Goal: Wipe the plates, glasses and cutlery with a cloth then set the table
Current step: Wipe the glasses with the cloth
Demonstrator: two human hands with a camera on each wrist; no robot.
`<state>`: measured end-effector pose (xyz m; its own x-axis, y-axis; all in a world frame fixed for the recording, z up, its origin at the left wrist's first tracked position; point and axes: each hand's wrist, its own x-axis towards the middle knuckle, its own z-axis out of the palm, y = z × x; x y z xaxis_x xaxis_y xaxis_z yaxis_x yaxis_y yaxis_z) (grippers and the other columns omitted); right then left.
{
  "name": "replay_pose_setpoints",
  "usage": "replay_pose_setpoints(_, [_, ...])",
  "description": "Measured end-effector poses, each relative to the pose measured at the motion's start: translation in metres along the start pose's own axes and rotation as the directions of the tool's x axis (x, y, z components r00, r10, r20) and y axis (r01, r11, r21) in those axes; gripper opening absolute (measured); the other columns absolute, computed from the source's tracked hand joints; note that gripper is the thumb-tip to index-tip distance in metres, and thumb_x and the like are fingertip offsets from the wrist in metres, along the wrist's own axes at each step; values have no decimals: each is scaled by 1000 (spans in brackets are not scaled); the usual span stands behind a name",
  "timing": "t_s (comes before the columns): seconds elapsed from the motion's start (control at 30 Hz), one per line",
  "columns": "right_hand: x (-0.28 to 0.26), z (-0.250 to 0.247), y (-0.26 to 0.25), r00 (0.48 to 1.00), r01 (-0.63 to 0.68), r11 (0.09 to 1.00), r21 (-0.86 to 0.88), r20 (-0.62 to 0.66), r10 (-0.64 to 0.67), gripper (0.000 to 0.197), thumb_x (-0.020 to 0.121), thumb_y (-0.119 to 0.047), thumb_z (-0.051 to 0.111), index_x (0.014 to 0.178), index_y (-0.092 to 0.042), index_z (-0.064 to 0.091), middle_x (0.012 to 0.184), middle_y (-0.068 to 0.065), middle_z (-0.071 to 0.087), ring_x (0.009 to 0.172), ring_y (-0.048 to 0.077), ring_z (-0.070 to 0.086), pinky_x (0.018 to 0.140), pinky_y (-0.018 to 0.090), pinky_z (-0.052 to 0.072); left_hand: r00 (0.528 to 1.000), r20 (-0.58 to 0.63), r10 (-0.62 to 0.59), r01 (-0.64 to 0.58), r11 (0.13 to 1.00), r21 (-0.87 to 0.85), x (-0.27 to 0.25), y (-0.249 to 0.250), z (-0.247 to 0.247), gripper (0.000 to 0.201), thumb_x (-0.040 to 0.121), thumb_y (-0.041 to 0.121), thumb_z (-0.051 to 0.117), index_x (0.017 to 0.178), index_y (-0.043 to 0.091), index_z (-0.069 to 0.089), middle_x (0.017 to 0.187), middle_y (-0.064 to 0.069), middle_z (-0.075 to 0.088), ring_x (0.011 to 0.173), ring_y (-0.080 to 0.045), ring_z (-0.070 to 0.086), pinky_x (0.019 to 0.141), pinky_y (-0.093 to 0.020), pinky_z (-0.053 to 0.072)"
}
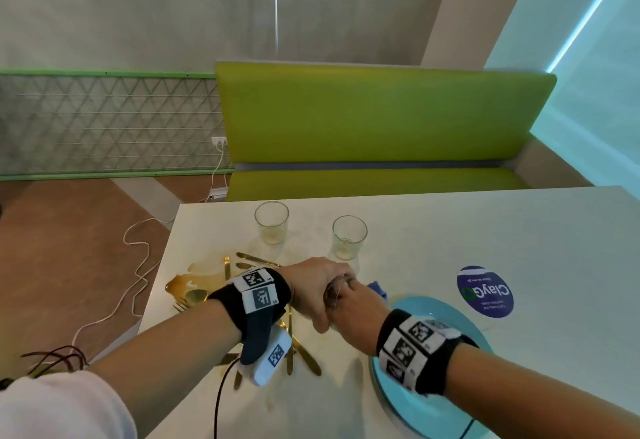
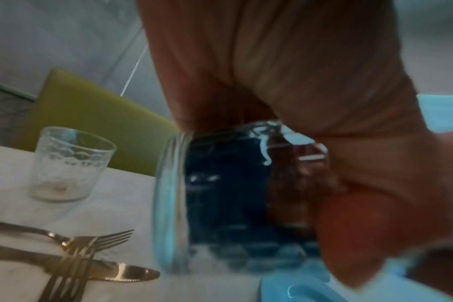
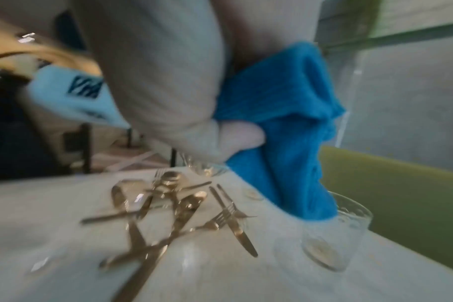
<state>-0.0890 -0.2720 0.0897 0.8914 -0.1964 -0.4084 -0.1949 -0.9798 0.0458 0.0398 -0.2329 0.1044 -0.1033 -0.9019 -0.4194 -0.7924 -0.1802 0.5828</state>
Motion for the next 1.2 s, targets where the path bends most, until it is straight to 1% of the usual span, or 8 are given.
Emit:
replay_pose_setpoints(0.1, [2, 13, 0, 997, -47, 999, -8, -62, 46, 39, 33, -45, 83, 68, -30, 77, 76, -11, 74, 78, 12, 70, 66, 22, 54, 999, 42, -13, 13, 1000, 3, 3, -3, 1, 75, 54, 3, 81, 119, 22, 50, 106, 2, 50, 96, -15, 53, 73, -26, 50])
replay_pose_setpoints(0.2, [2, 0, -4, 1000, 0, 998, 62, -21, 2, 44, 73, -25, 70, 117, -19, 65, 123, 5, 63, 122, 25, 51, 97, 30, 44, 1000, -16, -8, 9, 997, 76, 8, -8, 7, 81, 53, 9, 82, 123, 25, 46, 110, 4, 41, 106, -14, 42, 91, -35, 48])
replay_pose_setpoints(0.27, [2, -9, 3, 992, -106, 901, 421, 108, 67, 46, 86, -4, 52, 131, -9, 48, 131, 13, 50, 128, 32, 42, 87, 16, 46, 991, -128, 29, -14, 993, 115, 12, -13, 15, 84, 51, 15, 83, 125, 26, 45, 117, 3, 44, 112, -17, 39, 97, -38, 43])
replay_pose_setpoints(0.37, [2, -20, 19, 972, -231, 417, 879, 192, 132, 27, 82, 14, 45, 95, -7, 57, 82, 5, 53, 78, 18, 58, 48, 10, 39, 897, -391, 206, -135, 970, 203, 20, -24, 34, 81, 51, 27, 82, 124, 20, 49, 119, -4, 54, 109, -23, 48, 92, -40, 45])
replay_pose_setpoints(0.57, [13, -16, 39, 906, -161, -355, 921, 281, 316, 33, 74, 25, 29, 64, 0, 49, 70, 12, 51, 65, 26, 49, 58, 30, 42, 679, -684, 267, -203, 963, 175, 40, -33, 44, 53, 68, 42, 58, 114, 16, 50, 106, -9, 64, 99, -16, 47, 89, -26, 39])
replay_pose_setpoints(0.8, [8, -26, 82, 845, -204, -315, 927, 329, 422, 40, 72, 17, 32, 104, 14, 56, 82, 19, 56, 58, 28, 50, 43, 23, 41, 692, -671, -264, -110, 881, -460, 52, -65, 34, 78, 56, 9, 85, 124, 13, 47, 112, 7, 54, 107, -18, 54, 82, -5, 37])
replay_pose_setpoints(0.97, [0, -17, 111, 818, -172, -366, 915, 339, 464, 36, 73, 16, 32, 99, 7, 54, 74, 14, 54, 48, 25, 51, 39, 21, 40, 624, -569, -536, 84, 770, -633, 76, -91, 38, 93, 52, 20, 90, 131, 23, 41, 135, -7, 39, 128, -25, 37, 107, -38, 36])
replay_pose_setpoints(1.2, [-3, 4, 131, 785, -226, -423, 878, 421, 455, 35, 75, 19, 26, 91, 7, 55, 68, 16, 51, 34, 21, 51, 34, 17, 40, 557, -507, -659, 8, 614, -789, 111, -99, 41, 93, 53, 15, 91, 132, 20, 41, 134, -7, 48, 124, -22, 45, 100, -31, 38])
